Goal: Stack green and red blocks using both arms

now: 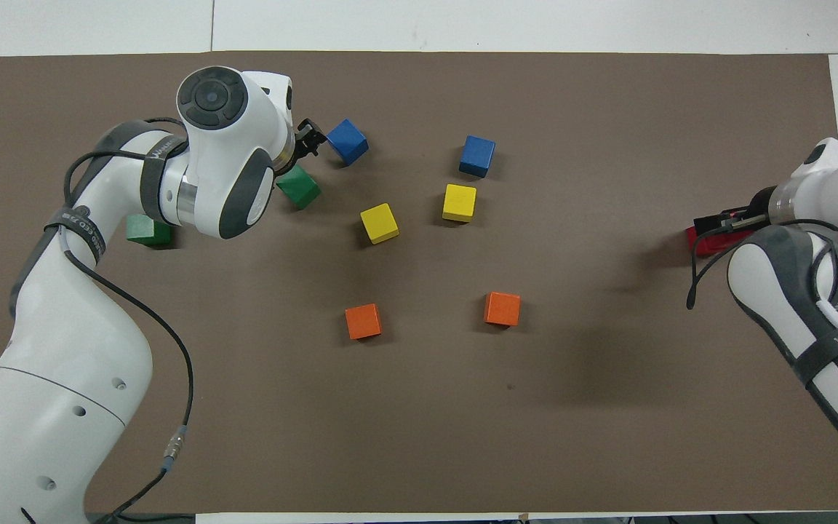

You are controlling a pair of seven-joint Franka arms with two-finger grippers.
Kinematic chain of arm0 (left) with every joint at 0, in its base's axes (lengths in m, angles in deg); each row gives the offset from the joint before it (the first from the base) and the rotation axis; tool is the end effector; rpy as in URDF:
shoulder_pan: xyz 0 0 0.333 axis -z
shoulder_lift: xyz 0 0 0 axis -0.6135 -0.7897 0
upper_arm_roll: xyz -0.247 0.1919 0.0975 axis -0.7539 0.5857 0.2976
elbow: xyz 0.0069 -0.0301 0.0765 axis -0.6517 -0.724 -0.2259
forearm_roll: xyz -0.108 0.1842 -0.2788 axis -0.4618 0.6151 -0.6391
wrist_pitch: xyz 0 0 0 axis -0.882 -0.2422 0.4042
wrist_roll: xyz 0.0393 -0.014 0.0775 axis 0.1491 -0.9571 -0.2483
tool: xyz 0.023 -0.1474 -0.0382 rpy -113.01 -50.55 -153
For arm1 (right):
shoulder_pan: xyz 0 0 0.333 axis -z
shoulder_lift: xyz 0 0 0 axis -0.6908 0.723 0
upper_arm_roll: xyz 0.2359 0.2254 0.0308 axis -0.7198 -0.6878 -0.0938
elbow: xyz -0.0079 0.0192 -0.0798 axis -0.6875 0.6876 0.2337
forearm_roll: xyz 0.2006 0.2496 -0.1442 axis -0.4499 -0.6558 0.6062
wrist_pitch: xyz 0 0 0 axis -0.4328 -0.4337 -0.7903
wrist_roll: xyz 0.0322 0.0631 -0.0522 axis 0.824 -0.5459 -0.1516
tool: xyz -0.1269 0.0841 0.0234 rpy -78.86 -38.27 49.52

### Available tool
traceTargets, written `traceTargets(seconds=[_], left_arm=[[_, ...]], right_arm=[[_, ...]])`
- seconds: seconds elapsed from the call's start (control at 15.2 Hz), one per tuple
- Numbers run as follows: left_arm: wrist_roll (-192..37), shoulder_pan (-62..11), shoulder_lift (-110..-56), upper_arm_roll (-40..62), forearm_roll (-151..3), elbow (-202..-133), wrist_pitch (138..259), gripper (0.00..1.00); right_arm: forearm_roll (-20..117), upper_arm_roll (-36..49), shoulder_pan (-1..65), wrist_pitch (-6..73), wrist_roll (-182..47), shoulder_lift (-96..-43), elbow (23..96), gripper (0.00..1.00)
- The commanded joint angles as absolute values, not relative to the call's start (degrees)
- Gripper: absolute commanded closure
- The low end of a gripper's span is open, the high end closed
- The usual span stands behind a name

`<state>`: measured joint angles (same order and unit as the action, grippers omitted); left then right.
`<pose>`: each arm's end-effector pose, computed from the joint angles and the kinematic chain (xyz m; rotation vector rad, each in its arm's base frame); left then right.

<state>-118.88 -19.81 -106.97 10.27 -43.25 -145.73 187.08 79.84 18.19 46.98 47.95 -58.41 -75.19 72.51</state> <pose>0.6474 -0.2404 0.3070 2.9789 0.8883 0.1697 0.5577 -0.0768 0.3648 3.0842 0.2652 0.1497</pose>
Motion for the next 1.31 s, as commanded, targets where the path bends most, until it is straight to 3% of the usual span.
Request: traceTargets(seconds=[0.0,0.2,0.26,0.33,0.39,0.59,0.92,1.05,1.25], left_arm=[[-120.78,-18.25,-102.14,11.14,-41.84,-154.83,191.63,0.0],[-122.34,-17.63,-101.51,11.14,-41.84,-156.7,193.4,0.02],[-123.75,-17.54,-101.51,11.14,-41.84,-156.7,193.67,0.14],[-124.98,-17.54,-101.51,11.14,-41.84,-156.61,193.41,0.52],[-124.99,-17.54,-101.51,11.4,-41.76,-156.18,191.93,1.0],[-121.41,-18.5,-99.86,11.67,-34.92,-153.71,183.33,1.0],[-80.44,-31.93,-88.78,11.31,-44.19,-157.58,173.83,1.0],[-64.51,-37.38,-88.42,11.32,-47.37,-157.75,173.01,1.0],[-58.03,-38.81,-88.42,11.49,-47.38,-159.5,175.64,1.0]], right_arm=[[79.93,17.35,46.43,33.31,-57.78,-78.28,64.29,0.0],[79.84,17.27,44.14,20.2,-64.08,-79.78,56.2,0.0],[79.84,17.27,43.7,16.76,-66.46,-80.39,54.17,0.0],[79.84,17.27,42.91,14.21,-67.44,-80.92,52.76,0.0],[79.76,17.27,42.03,12.61,-67.54,-81.71,52.05,0.0],[79.49,17.27,41.5,9.27,-68.33,-83.73,51.78,0.0],[79.41,14.98,43.52,6.36,-68.68,-84.53,51.87,0.0],[79.58,15.16,43.17,6.18,-68.68,-85.05,51.87,0.0],[79.58,15.33,42.03,4.69,-71.65,-86.11,51.95,0.0]])
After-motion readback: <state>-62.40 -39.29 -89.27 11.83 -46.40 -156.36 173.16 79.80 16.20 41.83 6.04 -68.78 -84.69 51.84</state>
